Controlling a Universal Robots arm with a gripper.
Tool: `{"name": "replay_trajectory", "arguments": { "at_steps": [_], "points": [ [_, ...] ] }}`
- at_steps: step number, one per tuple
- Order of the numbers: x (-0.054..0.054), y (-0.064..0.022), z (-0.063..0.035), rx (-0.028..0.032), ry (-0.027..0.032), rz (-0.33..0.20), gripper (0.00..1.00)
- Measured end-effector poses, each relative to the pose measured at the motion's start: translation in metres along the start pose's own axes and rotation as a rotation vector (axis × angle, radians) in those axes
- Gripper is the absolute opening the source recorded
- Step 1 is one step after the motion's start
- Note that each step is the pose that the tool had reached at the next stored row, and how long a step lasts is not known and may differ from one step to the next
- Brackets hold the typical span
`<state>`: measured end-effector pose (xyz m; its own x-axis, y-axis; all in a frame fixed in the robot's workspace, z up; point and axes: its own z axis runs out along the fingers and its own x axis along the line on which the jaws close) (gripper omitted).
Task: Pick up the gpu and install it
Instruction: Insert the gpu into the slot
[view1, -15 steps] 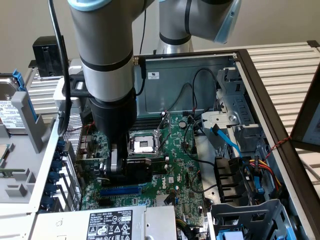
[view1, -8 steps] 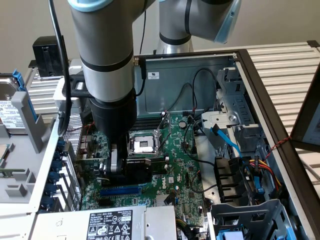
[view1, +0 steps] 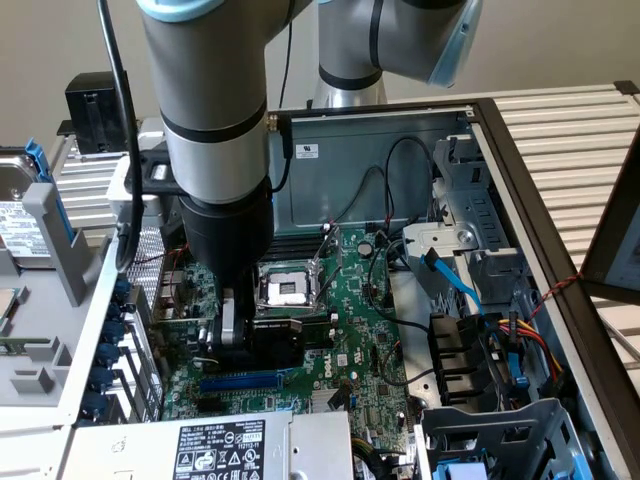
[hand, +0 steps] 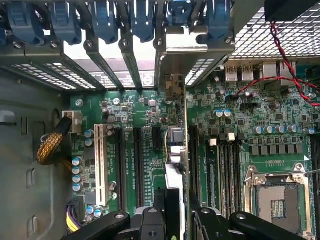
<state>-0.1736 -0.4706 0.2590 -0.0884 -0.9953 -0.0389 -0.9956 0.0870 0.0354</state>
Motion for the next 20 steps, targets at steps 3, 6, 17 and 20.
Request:
{"name": "replay_trajectory", "arguments": {
  "at_steps": [3,6,17,20],
  "points": [
    [-0.0004,0.0001,0.0000,0.0009,0.0032,0.000,0.28],
    [-0.0009,0.0001,0.0000,0.0059,0.0170,0.000,0.28],
    [-0.0058,0.0057,0.0005,0.0210,0.0209,0.000,0.28],
    [-0.0059,0.0066,0.0007,0.0208,0.0207,0.000,0.28]
  ]
}}
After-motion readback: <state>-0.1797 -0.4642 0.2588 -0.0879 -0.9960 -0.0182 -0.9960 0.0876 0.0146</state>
